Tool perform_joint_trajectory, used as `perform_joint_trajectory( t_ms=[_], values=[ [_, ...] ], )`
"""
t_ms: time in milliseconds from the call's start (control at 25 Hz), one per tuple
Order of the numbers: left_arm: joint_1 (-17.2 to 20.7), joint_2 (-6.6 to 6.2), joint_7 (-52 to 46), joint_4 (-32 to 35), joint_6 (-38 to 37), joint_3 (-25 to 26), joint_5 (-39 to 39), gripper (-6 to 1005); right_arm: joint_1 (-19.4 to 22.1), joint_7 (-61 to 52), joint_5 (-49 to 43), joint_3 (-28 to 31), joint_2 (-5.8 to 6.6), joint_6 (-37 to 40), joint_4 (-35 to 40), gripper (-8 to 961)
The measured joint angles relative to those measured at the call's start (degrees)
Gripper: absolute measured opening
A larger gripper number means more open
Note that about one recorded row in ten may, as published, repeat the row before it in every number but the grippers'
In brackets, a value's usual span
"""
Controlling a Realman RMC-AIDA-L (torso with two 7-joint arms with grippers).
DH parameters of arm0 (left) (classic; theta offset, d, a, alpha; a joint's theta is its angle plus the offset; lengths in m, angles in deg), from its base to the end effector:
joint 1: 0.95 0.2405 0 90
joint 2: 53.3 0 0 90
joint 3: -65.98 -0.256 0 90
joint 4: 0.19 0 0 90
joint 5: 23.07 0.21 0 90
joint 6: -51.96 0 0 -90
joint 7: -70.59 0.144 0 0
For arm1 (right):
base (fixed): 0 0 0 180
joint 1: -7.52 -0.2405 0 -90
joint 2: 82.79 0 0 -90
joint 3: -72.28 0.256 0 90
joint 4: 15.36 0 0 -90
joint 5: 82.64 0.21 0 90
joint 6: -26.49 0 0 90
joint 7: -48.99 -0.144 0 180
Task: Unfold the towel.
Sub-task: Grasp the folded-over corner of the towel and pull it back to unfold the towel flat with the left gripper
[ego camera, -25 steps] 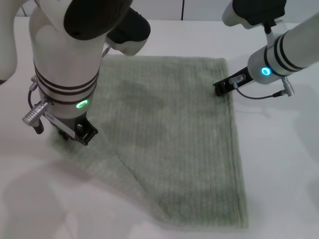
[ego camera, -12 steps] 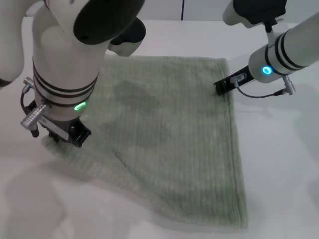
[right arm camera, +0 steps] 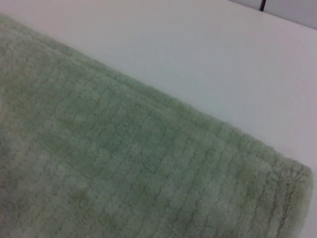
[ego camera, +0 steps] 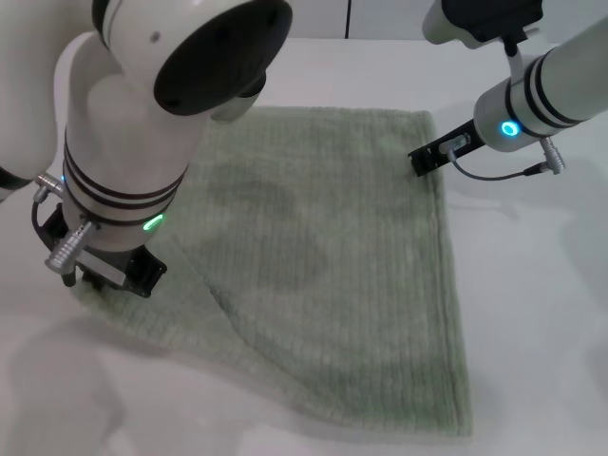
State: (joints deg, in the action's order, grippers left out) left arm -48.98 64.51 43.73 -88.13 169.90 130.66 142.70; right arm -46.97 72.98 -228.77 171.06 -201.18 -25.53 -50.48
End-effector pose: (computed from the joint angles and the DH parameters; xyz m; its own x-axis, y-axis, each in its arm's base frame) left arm -0.1173 0.2970 -0.0160 0.3096 0.9097 -0.2768 0.2886 -0.3673 -0.8842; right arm 0.1860 0.4384 -0.0654 0.6607 -0.7504 -0.0203 -0.6266 -0.5364 -0.5653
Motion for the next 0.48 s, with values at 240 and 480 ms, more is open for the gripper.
perform_joint_trajectory(
  t_ms=[240,480],
  values=[
    [-0.02,-0.1,-2.36,1.94,0.17,-0.55,0.0,109,-0.08,0.03,-0.48,-0.04,0.0,-0.02,-0.15,-1],
    [0.15,-0.17,-4.43,4.89,0.11,-1.06,0.0,115,-0.33,0.15,-0.58,-0.56,0.0,-0.02,-0.15,-1]
  ],
)
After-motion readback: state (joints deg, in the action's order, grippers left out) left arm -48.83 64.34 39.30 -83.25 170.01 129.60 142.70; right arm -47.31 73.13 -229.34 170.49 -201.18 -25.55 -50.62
